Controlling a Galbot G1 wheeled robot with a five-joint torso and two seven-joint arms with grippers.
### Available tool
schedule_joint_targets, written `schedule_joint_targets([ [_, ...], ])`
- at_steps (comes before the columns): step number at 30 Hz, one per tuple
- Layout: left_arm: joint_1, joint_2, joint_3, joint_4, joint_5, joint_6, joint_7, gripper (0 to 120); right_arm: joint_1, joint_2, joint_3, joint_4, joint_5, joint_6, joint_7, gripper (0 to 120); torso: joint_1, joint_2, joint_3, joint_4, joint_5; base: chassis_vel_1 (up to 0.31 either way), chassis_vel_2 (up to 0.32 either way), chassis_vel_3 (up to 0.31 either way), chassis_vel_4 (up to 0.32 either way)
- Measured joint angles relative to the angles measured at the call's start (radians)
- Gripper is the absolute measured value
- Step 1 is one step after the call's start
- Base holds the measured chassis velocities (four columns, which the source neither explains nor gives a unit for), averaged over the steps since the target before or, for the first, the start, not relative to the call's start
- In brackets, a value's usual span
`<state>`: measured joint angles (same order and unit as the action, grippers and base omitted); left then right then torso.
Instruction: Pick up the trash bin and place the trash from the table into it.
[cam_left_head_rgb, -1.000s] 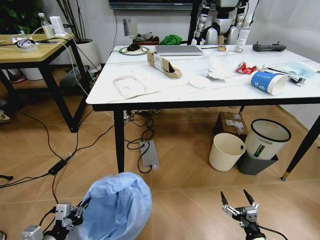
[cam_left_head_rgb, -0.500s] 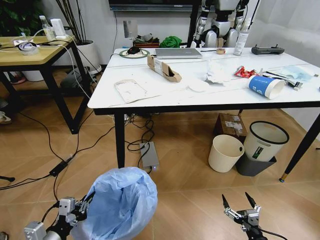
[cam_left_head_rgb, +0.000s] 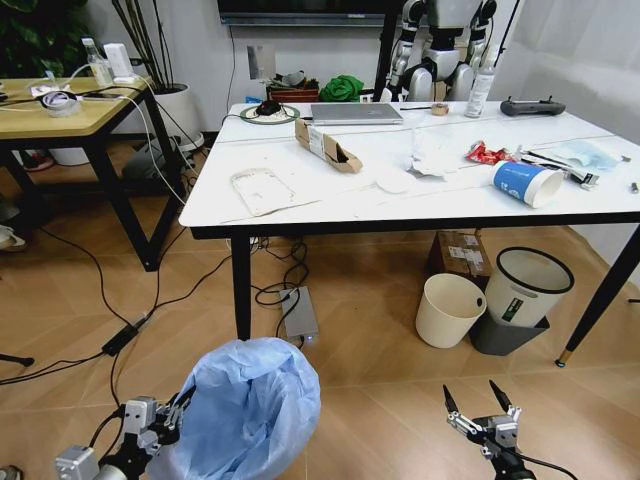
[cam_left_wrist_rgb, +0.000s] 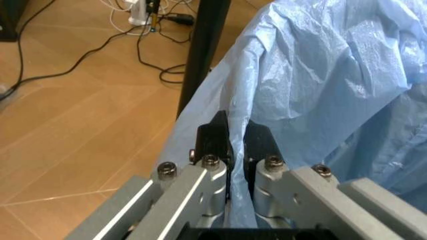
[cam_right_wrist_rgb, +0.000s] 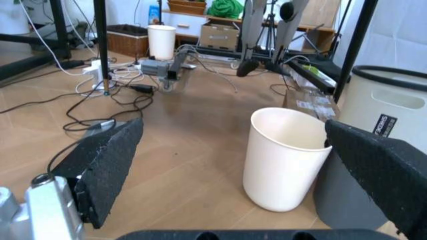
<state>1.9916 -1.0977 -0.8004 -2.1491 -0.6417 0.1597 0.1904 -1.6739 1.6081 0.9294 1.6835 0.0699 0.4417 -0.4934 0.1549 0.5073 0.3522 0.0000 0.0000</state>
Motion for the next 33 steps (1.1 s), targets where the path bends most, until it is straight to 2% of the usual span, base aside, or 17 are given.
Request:
schedule_joint_targets([
  [22,0.005,-0.005,0.01,-0.004,0.015,0.0,0.0,0,-0.007,0.0,-0.005,0.024,0.017,0.004,-0.002,100,0.037,0.098,0.061,0.0,0.0,0.0,0.0,0.0,0.0],
  [27,0.007,-0.006,0.01,-0.004,0.018,0.0,0.0,0,-0.016,0.0,-0.01,0.058,0.059,0.007,-0.004,100,0.047,0.121,0.074,0.0,0.0,0.0,0.0,0.0,0.0],
  [33,0.008,-0.008,0.008,-0.004,0.021,-0.001,0.001,0,-0.045,0.0,-0.005,0.16,0.105,-0.018,-0.004,100,0.059,0.15,0.092,0.0,-0.0002,0.0,0.0,0.0,0.0],
])
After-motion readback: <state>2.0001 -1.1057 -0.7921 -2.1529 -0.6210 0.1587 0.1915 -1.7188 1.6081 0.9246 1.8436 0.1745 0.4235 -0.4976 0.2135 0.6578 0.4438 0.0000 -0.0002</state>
